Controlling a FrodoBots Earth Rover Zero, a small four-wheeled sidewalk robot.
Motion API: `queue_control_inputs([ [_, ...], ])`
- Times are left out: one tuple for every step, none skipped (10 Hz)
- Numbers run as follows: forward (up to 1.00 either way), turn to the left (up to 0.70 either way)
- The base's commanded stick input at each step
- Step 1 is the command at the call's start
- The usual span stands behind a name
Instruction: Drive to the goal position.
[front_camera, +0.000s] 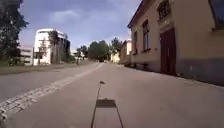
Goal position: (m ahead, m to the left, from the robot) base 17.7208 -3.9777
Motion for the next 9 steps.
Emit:
queue_control_inputs([
  [0.45, 0.0],
  [0.45, 0.0],
  [0.45, 0.0],
  [0.45, 0.0],
  [0.45, 0.0],
  [0.45, 0.0],
  [0.45, 0.0],
  [0.45, 0.0],
  [0.45, 0.0],
])
